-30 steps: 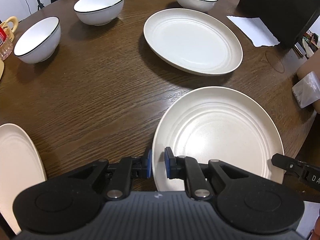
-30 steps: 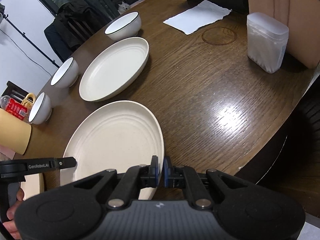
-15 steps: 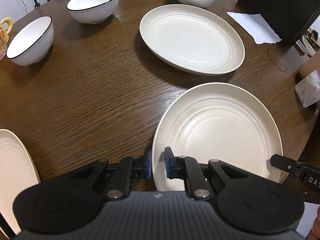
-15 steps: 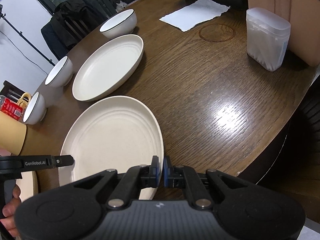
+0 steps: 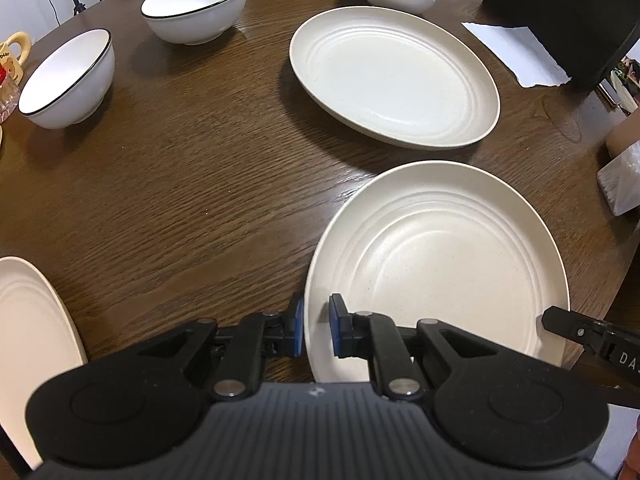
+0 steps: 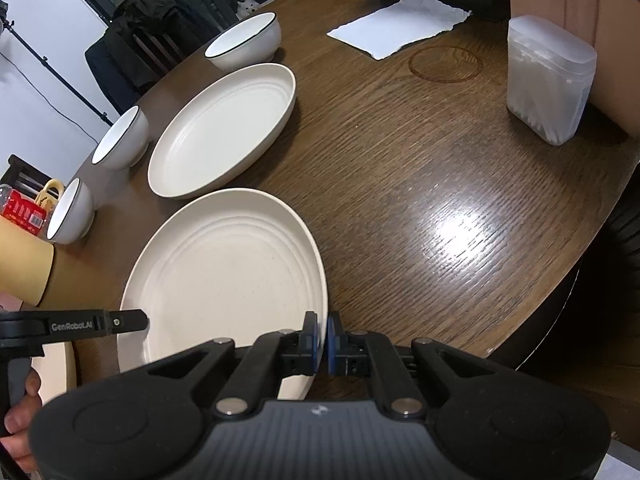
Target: Organize plates and bowls
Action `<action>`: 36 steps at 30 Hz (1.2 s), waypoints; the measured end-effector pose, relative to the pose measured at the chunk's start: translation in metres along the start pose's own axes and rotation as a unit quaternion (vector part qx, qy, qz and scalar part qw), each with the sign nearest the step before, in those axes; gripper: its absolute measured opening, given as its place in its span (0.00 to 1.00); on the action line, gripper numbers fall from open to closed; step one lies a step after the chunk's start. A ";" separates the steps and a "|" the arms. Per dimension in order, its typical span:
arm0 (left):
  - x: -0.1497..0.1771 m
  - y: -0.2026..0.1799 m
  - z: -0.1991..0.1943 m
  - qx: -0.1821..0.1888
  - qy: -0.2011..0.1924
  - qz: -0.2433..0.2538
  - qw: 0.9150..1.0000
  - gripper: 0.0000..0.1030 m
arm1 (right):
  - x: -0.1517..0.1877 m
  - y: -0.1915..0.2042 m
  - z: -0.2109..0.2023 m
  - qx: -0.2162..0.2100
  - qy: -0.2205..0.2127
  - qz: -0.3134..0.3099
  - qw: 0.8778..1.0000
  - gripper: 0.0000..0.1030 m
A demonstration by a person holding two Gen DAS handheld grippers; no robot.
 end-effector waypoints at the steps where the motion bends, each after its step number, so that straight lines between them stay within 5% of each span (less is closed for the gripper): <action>1: 0.000 0.000 0.000 0.000 0.000 0.000 1.000 0.13 | 0.000 0.000 0.001 0.000 0.001 0.000 1.000 0.05; 14: 0.000 0.000 -0.003 0.002 -0.005 0.003 1.000 0.16 | -0.004 0.001 0.003 -0.004 0.001 0.004 1.000 0.09; 20: -0.002 0.000 -0.012 -0.008 -0.022 0.008 1.000 0.41 | -0.007 0.002 -0.002 -0.002 -0.012 0.002 1.000 0.17; 23: -0.001 -0.001 -0.016 -0.012 -0.030 0.012 0.999 0.53 | -0.008 0.003 -0.005 -0.001 -0.015 0.001 1.000 0.25; 28: 0.002 -0.005 -0.025 -0.018 -0.046 0.022 0.999 0.71 | -0.008 0.004 -0.011 -0.004 -0.023 -0.003 1.000 0.57; 36: 0.009 -0.007 -0.041 -0.021 -0.068 0.024 0.997 1.00 | -0.007 0.005 -0.025 -0.013 -0.034 -0.003 0.999 0.89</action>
Point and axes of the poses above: each gripper's, at about its wrist camera, not at the fingertips, and z roughly the way its jaws point, y to its left, x to its underside, the point moved 3 cm from there along z, roughly the way its jaws point, and after that the axes turned 13 degrees about x, right-handed, at the moved point
